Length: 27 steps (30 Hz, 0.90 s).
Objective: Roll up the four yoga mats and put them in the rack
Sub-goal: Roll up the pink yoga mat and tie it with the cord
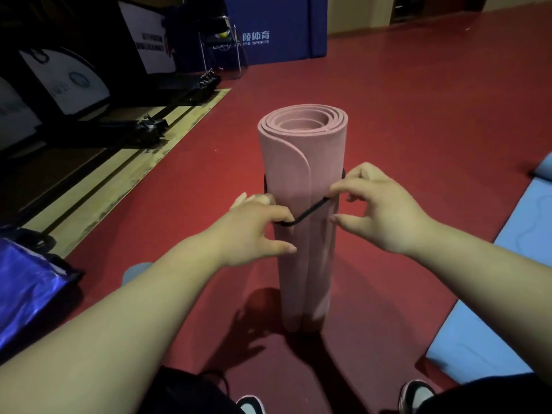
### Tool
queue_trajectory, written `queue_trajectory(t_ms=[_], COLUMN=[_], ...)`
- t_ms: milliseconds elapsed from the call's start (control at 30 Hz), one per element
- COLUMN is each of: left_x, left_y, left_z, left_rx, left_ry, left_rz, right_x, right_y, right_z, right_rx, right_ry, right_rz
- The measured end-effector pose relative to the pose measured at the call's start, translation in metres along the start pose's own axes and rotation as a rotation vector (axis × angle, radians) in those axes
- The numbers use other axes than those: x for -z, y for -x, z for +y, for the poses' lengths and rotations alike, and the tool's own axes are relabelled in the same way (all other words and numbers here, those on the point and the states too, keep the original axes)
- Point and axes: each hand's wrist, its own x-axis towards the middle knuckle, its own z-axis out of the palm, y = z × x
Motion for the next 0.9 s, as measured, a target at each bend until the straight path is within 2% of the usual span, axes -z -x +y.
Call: queue_trajectory(t_ms=[233,300,500,667,900], left_x=[0.005,0.005,0.006,-0.013,-0.057], left_y=[0.005,0.006,0.007,0.006,-0.005], left_z=[-0.001,-0.003,-0.018,-0.029,-0.050], left_rx=[-0.029,-0.037,-0.002,0.074,0.130], left_ry=[0.173,0.186,0.234,0.205,0.157], left_rz=[0.067,0.078,0.062,-0.102,-0.240], right_x=[-0.007,-0.010,0.003,-0.004,-0.032], right_y=[-0.006,-0.003,-0.003,0.008,0.021], right_z=[-0.011,-0.010,-0.006,0.003,0.034], right_rx=[0.035,0.034,0.041,-0.229,-0.383], right_ry=[0.303,0.326,0.101,-0.053,-0.039], right_rz=[-0.115,-0.144,-0.343,-0.521,-0.673])
